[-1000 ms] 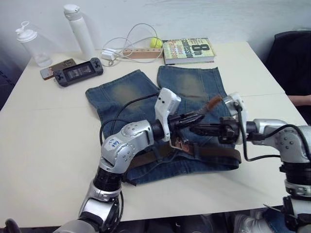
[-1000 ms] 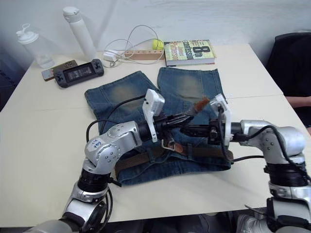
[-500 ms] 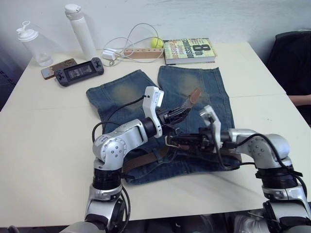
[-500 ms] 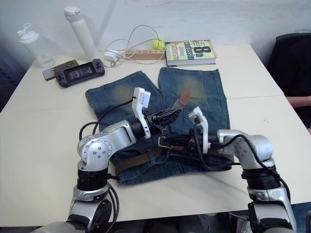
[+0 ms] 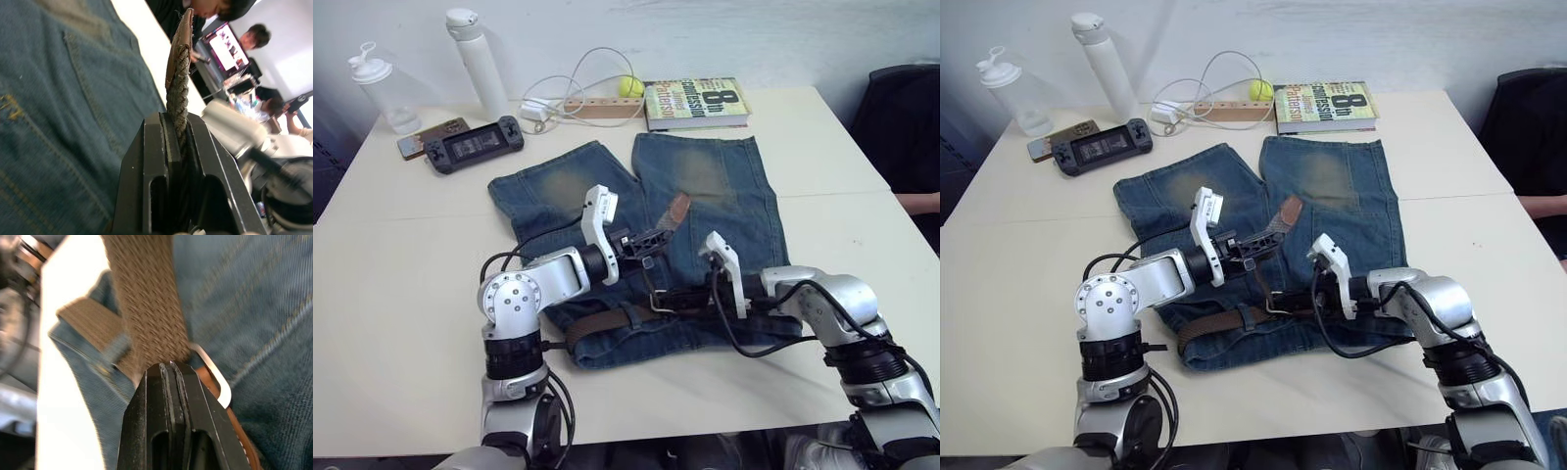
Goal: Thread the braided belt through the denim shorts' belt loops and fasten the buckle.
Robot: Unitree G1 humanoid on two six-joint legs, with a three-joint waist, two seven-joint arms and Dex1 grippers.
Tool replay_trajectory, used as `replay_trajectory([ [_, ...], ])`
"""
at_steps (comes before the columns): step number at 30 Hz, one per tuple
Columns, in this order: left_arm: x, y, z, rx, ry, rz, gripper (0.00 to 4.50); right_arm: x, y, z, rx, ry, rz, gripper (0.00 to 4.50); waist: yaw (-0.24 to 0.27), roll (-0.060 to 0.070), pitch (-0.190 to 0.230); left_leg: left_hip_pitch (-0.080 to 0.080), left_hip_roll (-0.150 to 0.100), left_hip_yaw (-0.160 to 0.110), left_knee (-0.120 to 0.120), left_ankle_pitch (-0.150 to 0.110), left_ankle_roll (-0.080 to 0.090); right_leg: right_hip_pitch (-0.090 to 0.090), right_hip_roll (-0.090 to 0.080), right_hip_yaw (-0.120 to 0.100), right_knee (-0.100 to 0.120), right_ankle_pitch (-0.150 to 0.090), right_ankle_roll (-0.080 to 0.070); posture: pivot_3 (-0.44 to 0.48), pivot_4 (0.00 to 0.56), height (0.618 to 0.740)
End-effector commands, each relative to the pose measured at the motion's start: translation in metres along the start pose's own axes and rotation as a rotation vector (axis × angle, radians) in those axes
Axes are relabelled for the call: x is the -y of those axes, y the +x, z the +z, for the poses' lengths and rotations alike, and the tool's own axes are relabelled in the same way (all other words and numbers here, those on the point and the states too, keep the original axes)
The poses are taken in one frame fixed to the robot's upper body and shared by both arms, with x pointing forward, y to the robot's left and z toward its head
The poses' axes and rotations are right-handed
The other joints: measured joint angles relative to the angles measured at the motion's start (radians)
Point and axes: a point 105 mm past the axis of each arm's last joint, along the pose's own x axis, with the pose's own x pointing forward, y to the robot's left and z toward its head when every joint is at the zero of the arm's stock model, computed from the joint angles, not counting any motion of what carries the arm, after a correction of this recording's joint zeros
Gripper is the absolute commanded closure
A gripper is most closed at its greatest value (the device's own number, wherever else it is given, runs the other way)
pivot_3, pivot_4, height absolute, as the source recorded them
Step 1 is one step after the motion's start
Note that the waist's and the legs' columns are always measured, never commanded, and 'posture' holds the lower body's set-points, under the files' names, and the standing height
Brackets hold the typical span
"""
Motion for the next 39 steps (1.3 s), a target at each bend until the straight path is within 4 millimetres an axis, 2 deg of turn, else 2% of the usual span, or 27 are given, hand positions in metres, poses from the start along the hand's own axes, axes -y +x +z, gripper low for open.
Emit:
replay_trajectory([
  [1, 0.015, 0.0, -0.003, -0.004, 0.027, -0.056, 4.5, -0.012, -0.027, 0.03, 0.092, -0.054, 0.016, 4.39, 0.002, 0.0, 0.0, 0.0, 0.0, 0.0, 0.0, 0.0, 0.0, 0.0, 0.0, 0.0, 0.0, 0.0, 0.0, 0.0, 0.15, 0.74],
  [3, 0.016, 0.001, -0.004, -0.011, 0.031, -0.063, 4.5, -0.012, -0.036, 0.031, 0.095, -0.052, 0.005, 4.39, 0.003, 0.0, 0.0, 0.0, 0.0, 0.0, 0.0, 0.0, 0.0, 0.0, 0.0, 0.0, 0.0, 0.0, 0.0, 0.0, 0.15, 0.74],
  [5, 0.017, 0.003, -0.004, -0.015, 0.037, -0.068, 4.5, -0.01, -0.037, 0.022, 0.054, -0.052, -0.015, 4.39, 0.002, 0.0, 0.0, 0.0, 0.0, 0.0, 0.0, 0.0, 0.0, 0.0, 0.0, 0.0, -0.001, 0.0, 0.0, 0.0, 0.15, 0.74],
  [8, 0.018, 0.005, 0.0, -0.007, 0.041, -0.073, 4.5, -0.011, -0.029, 0.001, -0.035, -0.057, -0.017, 4.39, 0.002, 0.0, 0.0, 0.0, 0.0, 0.0, 0.0, 0.0, 0.0, 0.0, 0.0, 0.0, 0.0, 0.0, 0.0, 0.0, 0.15, 0.74],
  [14, 0.013, 0.001, 0.0, -0.032, 0.08, -0.049, 4.5, -0.006, -0.011, -0.018, -0.072, -0.063, -0.037, 4.39, 0.0, 0.0, 0.0, 0.0, 0.0, 0.001, 0.0, 0.0, 0.0, 0.0, 0.0, 0.0, 0.0, 0.0, 0.0, 0.0, 0.15, 0.74],
  [22, 0.013, 0.0, -0.002, -0.043, 0.091, -0.045, 4.5, 0.006, -0.008, -0.017, -0.076, -0.108, -0.085, 4.39, 0.001, 0.0, 0.0, 0.0, 0.0, 0.002, 0.0, 0.0, 0.0, 0.0, 0.0, 0.002, 0.0, 0.0, 0.0, 0.0, 0.15, 0.74],
  [28, 0.013, 0.0, -0.001, -0.036, 0.091, -0.044, 4.5, 0.009, 0.0, -0.023, -0.11, -0.127, -0.071, 4.39, -0.002, 0.0, 0.0, 0.001, 0.0, 0.002, -0.001, 0.0, 0.0, 0.0, 0.001, 0.002, 0.0, 0.0, 0.0, 0.0, 0.15, 0.74],
  [34, 0.011, 0.001, 0.001, -0.03, 0.095, -0.038, 4.5, 0.006, 0.014, -0.011, -0.038, -0.16, -0.037, 4.39, -0.003, 0.0, 0.0, 0.001, 0.001, 0.002, -0.001, 0.0, 0.0, 0.0, 0.002, 0.002, 0.0, 0.0, 0.0, 0.0, 0.15, 0.74],
  [39, 0.01, 0.001, 0.001, -0.021, 0.102, -0.029, 4.5, -0.005, 0.019, -0.015, -0.024, -0.126, 0.035, 4.39, 0.0, 0.0, 0.0, 0.001, 0.001, 0.002, 0.0, 0.0, 0.0, 0.0, 0.001, 0.002, -0.001, 0.0, 0.0, 0.0, 0.15, 0.74],
])
